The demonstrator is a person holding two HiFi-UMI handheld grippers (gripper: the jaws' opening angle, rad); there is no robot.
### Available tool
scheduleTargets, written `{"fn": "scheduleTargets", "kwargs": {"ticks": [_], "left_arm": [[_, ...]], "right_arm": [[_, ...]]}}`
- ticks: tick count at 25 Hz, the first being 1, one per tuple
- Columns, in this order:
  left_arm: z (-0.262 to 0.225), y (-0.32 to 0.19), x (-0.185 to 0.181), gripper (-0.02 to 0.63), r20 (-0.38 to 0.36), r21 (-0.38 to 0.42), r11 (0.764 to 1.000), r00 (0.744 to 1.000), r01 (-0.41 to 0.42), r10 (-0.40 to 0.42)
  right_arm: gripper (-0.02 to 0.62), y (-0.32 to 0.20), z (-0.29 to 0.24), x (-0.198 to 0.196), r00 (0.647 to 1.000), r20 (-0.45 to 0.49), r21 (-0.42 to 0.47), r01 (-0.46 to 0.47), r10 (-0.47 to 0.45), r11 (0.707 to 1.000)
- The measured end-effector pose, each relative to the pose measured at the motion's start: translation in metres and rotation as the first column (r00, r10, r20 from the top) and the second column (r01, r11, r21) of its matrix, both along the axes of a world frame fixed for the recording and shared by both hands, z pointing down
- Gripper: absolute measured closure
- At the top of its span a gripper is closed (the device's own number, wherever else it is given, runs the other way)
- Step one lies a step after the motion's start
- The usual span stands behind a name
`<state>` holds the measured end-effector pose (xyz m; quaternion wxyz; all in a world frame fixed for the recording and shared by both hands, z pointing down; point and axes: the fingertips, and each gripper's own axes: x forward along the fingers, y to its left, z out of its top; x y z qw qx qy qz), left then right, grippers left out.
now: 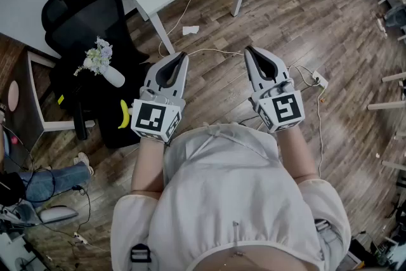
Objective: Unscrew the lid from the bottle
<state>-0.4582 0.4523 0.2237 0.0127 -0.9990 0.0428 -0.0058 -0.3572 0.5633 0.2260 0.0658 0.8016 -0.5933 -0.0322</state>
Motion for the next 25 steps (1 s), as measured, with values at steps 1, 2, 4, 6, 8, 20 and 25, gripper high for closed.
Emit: {"fn": "scheduleTargets", "kwargs": {"ticks": [1,2,4,6,8,20,25], "left_arm": [[0.0,0.0,0.0,0.586,-0.001,-0.003,1.0,1.0,0.002,-0.002],[0.0,-0.001,0.0,0.586,-0.003,-0.004,1.0,1.0,0.003,-0.003],[0.002,-0.002,0.0,0.586,-0.002,-0.001,1.0,1.0,0.001,-0.001],[0.003,-0.003,0.0,0.586,-0.001,0.0,1.0,1.0,-0.003,0.003],[0.004,-0.004,0.002,0.586,-0.001,-0.004,1.0,1.0,-0.007,0.007],[-0.004,-0.024,0.0,0.369,-0.113,-0.068,0.996,0.992,0.051,-0.059],[0.004,-0.038,0.007,0.282,-0.075,-0.035,0.996,0.993,0.086,-0.088]], "right_arm": [[0.594,0.0,0.001,0.0,1.0,-0.001,0.0,-0.003,0.003,1.0],[0.594,0.0,0.002,0.0,1.0,-0.001,0.0,-0.005,0.005,1.0],[0.594,0.0,0.003,0.0,1.0,-0.001,-0.001,-0.008,0.008,1.0],[0.594,-0.001,0.004,0.001,1.0,-0.001,-0.003,-0.008,0.008,1.0],[0.594,-0.002,0.003,0.002,1.0,0.001,-0.003,-0.011,0.011,1.0],[0.267,-0.014,0.012,0.015,0.999,0.041,0.024,-0.025,0.024,0.999],[0.17,-0.026,0.009,0.045,0.998,0.065,0.053,-0.028,0.024,0.998]]}}
